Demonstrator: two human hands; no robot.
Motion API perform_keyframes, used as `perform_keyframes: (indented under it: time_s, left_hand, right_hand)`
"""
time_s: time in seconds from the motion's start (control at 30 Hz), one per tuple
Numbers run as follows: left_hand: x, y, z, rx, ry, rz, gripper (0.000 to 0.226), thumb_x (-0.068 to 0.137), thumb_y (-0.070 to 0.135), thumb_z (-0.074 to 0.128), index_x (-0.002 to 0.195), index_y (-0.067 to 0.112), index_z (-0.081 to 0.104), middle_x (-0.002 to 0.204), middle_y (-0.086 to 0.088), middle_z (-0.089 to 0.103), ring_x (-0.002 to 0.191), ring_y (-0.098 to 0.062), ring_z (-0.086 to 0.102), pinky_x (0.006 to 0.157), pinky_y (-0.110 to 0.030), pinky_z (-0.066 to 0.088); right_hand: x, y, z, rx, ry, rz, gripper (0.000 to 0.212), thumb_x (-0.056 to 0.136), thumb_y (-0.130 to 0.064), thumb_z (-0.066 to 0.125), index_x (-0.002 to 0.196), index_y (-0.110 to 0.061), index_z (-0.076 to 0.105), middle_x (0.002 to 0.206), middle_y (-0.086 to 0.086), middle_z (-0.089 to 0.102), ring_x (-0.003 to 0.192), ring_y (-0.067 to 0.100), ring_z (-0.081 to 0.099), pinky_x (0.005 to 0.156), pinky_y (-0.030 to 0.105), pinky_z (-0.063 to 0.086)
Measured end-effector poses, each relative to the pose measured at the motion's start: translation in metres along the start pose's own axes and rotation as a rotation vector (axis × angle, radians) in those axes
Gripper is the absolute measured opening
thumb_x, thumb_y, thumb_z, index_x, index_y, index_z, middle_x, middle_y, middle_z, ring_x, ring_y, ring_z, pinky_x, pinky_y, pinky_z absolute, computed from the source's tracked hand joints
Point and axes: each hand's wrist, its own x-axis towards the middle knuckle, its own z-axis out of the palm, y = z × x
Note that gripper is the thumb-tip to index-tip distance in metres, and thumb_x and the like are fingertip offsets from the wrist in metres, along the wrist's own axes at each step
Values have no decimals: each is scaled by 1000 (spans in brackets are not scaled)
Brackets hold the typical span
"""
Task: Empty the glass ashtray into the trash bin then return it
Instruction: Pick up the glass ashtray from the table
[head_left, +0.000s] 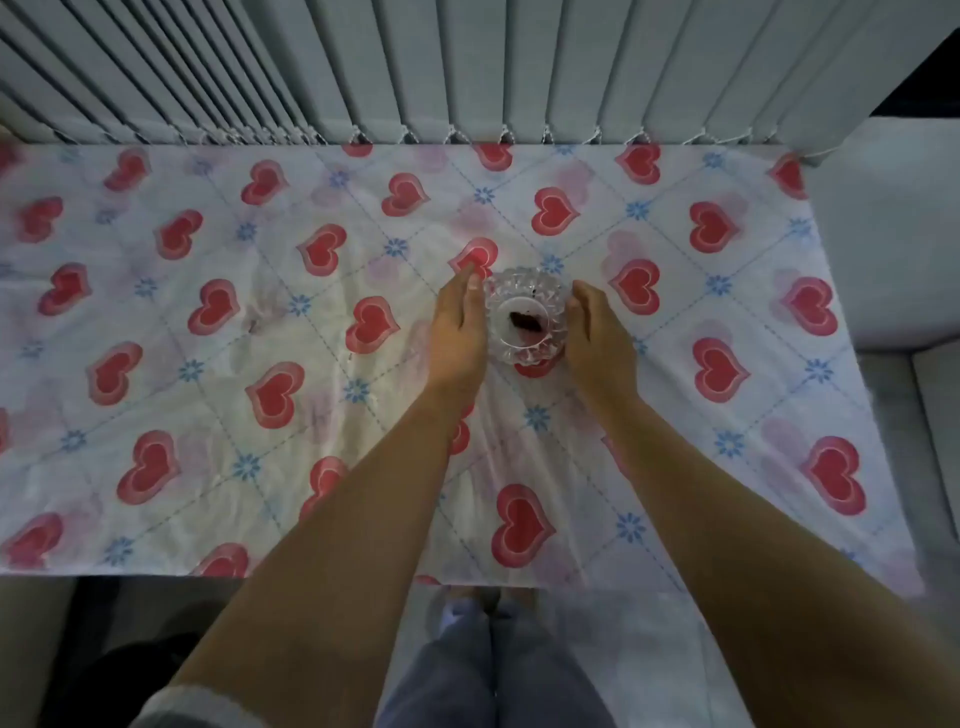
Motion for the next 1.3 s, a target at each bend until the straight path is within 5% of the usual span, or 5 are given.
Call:
perform_keyframes:
  time_s: [0.2, 0.63, 0.97, 1.1, 1.3]
  left_hand:
    - [11, -8, 15, -139, -48, -54, 54, 102, 45, 30, 148, 19, 41, 153, -2, 41, 142, -15, 37, 121, -41, 27]
    - [11, -5, 20, -240, -42, -120, 53, 105, 44, 21, 153, 23, 30, 160, 4, 27, 148, -12, 22, 123, -38, 17]
    - [-32, 36, 1, -340, -65, -167, 53, 101, 54, 20, 150, 36, 34, 160, 13, 26, 146, -7, 23, 122, -37, 15]
    - [-52, 50, -8, -358, -62, -137, 54, 100, 56, 21, 149, 37, 35, 157, 15, 30, 144, -4, 25, 122, -38, 16]
    - [-84, 58, -23, -355, -55, -89, 55, 96, 62, 24, 146, 42, 38, 155, 18, 33, 144, -6, 27, 122, -49, 18]
  right_hand:
    - [10, 14, 20, -51, 82, -124, 40, 102, -39, 31, 122, -15, 56, 113, 5, 65, 102, 23, 61, 88, 46, 51]
    - [0, 6, 21, -9, 27, -61, 49, 101, -42, 26, 137, -18, 48, 143, 9, 54, 136, 29, 46, 114, 54, 32]
    - [-27, -46, -6, 469, 99, 17, 16, 107, -27, 36, 110, -14, 43, 93, -13, 56, 78, -8, 56, 77, 21, 51]
    - [-45, -61, -17, 551, 74, 44, 27, 106, -31, 35, 123, -14, 49, 110, -5, 61, 101, 10, 60, 97, 40, 51]
    - [-68, -77, -33, 605, 75, 47, 35, 106, -30, 37, 133, -18, 56, 132, 1, 61, 123, 16, 58, 109, 39, 46]
